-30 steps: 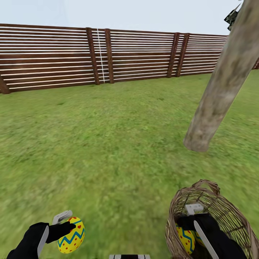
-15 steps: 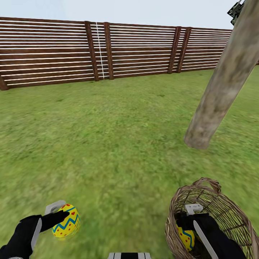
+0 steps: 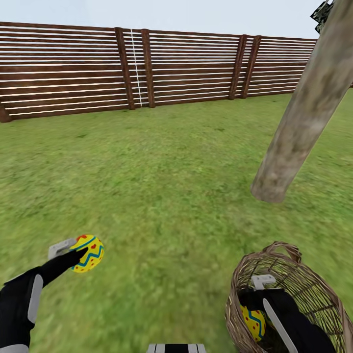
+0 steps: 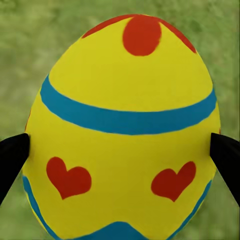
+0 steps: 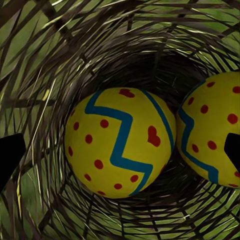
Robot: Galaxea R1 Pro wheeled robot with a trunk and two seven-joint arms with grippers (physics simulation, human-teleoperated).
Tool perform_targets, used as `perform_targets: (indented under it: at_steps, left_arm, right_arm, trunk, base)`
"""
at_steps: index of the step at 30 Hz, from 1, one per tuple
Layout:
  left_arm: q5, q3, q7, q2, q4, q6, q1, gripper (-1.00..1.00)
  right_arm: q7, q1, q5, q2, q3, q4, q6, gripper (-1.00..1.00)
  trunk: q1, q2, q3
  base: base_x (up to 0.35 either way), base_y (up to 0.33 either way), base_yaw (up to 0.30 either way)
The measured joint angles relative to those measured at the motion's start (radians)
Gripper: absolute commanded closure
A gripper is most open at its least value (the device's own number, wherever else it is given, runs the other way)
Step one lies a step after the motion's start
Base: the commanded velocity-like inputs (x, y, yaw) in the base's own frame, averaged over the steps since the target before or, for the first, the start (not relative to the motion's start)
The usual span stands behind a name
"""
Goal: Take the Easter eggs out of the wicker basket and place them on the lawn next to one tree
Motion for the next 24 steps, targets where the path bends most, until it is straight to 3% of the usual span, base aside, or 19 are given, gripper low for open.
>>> perform_targets:
  at_steps: [6, 8, 9, 11, 14, 17, 18, 22, 24]
  left_arm:
    - [-0.005, -0.001, 0.105, -0.028, 0.016, -0.149, 0.000, 1.00]
    - [-0.030, -0.009, 0.125, -0.032, 0.026, -0.284, 0.000, 1.00]
    - [-0.054, -0.009, 0.132, -0.039, 0.037, -0.409, 0.000, 1.00]
    - [-0.068, -0.008, 0.133, -0.059, 0.046, -0.502, 0.000, 1.00]
    - [-0.068, -0.007, 0.133, -0.073, 0.044, -0.505, 0.000, 1.00]
    - [-0.067, -0.008, 0.126, -0.070, -0.008, -0.269, 0.001, 1.00]
    - [-0.062, -0.006, 0.107, -0.068, -0.028, -0.237, 0.000, 1.00]
    - [-0.058, -0.008, 0.054, -0.074, -0.041, -0.350, 0.000, 1.00]
    - [-0.058, -0.005, 0.045, -0.073, -0.052, -0.363, 0.000, 1.00]
  right_arm:
    - [-0.001, 0.000, 0.001, 0.000, -0.002, 0.000, 0.000, -1.00]
    - [-0.001, 0.000, 0.002, -0.001, -0.002, 0.000, 0.000, -1.00]
    - [-0.001, 0.000, 0.002, -0.002, -0.003, -0.001, 0.000, -1.00]
    - [-0.001, 0.000, 0.002, -0.002, -0.003, -0.001, 0.000, -1.00]
    - [-0.001, 0.000, 0.002, -0.002, -0.003, -0.001, 0.000, -1.00]
    - [-0.001, 0.000, 0.001, -0.001, -0.002, -0.008, 0.000, -1.00]
    - [-0.001, 0.000, 0.001, -0.001, -0.001, -0.013, 0.000, -1.00]
    - [-0.001, 0.000, 0.002, -0.002, -0.001, -0.035, 0.001, -1.00]
    - [-0.001, 0.000, 0.002, -0.002, -0.002, -0.041, 0.001, -1.00]
  trunk:
    - [0.000, 0.000, 0.000]
    - [0.000, 0.000, 0.000]
    - [0.000, 0.000, 0.000]
    - [0.000, 0.000, 0.000]
    - [0.000, 0.000, 0.000]
    - [0.000, 0.000, 0.000]
    - [0.000, 0.000, 0.000]
    - [0.000, 0.000, 0.000]
    - [0.000, 0.000, 0.000]
  base:
    - [0.000, 0.000, 0.000]
    - [0.000, 0.000, 0.000]
    - [0.000, 0.000, 0.000]
    - [0.000, 0.000, 0.000]
    - [0.000, 0.000, 0.000]
    - [0.000, 0.000, 0.000]
    - [0.000, 0.000, 0.000]
    - [0.000, 0.000, 0.000]
    - [0.000, 0.000, 0.000]
